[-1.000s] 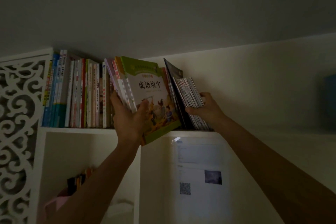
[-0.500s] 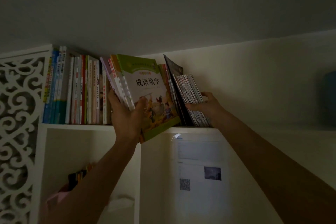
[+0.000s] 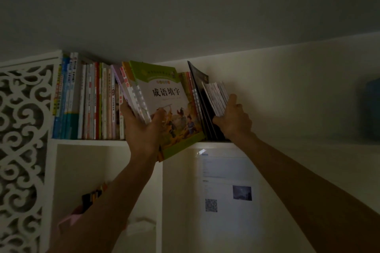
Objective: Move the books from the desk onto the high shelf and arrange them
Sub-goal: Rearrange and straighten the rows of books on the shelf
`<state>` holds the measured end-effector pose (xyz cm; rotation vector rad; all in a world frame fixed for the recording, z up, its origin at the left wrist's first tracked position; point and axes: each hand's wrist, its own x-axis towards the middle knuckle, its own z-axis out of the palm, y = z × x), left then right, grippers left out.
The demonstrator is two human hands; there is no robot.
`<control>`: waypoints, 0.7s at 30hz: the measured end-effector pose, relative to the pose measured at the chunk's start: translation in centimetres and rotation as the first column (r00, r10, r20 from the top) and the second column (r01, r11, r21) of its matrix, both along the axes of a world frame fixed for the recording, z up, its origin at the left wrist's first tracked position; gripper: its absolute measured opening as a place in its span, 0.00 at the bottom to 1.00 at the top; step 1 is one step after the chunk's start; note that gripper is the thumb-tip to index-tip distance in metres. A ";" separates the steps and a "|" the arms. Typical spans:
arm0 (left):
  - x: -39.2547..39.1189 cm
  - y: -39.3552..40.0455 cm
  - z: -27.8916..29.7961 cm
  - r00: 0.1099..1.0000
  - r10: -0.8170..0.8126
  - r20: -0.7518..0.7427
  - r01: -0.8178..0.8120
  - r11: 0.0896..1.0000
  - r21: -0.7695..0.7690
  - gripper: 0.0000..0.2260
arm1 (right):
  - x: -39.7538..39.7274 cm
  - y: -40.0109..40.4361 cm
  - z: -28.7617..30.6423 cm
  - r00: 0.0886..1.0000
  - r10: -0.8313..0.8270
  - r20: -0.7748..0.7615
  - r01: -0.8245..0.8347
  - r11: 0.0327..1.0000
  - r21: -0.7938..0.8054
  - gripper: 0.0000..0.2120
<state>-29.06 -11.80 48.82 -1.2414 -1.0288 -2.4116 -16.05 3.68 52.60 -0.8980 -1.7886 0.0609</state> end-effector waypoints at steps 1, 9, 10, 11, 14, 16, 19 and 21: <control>0.1 -0.3 0.0 1.000 -0.001 -0.007 0.001 1.000 -0.001 0.30 | 0.3 0.1 0.0 1.000 0.013 0.016 -0.013 1.000 0.006 0.36; 2.2 -1.8 0.9 0.999 -0.005 -0.042 0.005 1.000 0.018 0.30 | 4.5 -0.3 -0.2 0.998 0.023 -0.054 -0.019 0.997 0.069 0.26; 2.8 -1.7 1.3 0.999 -0.013 -0.038 0.014 1.000 0.023 0.30 | 4.9 -0.4 -0.2 0.998 0.020 -0.060 -0.016 0.997 0.071 0.25; 3.6 -1.7 1.7 0.999 -0.030 -0.038 0.031 0.999 0.027 0.31 | 5.4 -0.3 -0.1 0.997 0.023 -0.070 -0.019 0.998 0.065 0.25; 5.6 -1.0 3.2 0.995 -0.055 -0.081 0.059 0.997 0.050 0.31 | 6.8 0.2 0.0 0.991 0.064 -0.117 -0.058 0.997 0.055 0.27; 7.0 0.1 4.0 0.993 -0.012 -0.121 0.018 0.999 0.049 0.31 | 7.8 0.8 0.3 0.977 0.112 -0.180 -0.104 0.993 0.050 0.27; 8.5 3.0 4.2 0.981 0.109 -0.160 -0.116 0.993 -0.030 0.30 | 9.5 1.6 0.4 0.948 0.168 -0.269 -0.163 0.986 0.043 0.26; 8.8 5.7 3.6 0.977 0.145 -0.154 -0.160 0.983 -0.094 0.31 | 10.4 2.1 0.4 0.927 0.190 -0.324 -0.186 0.982 0.042 0.26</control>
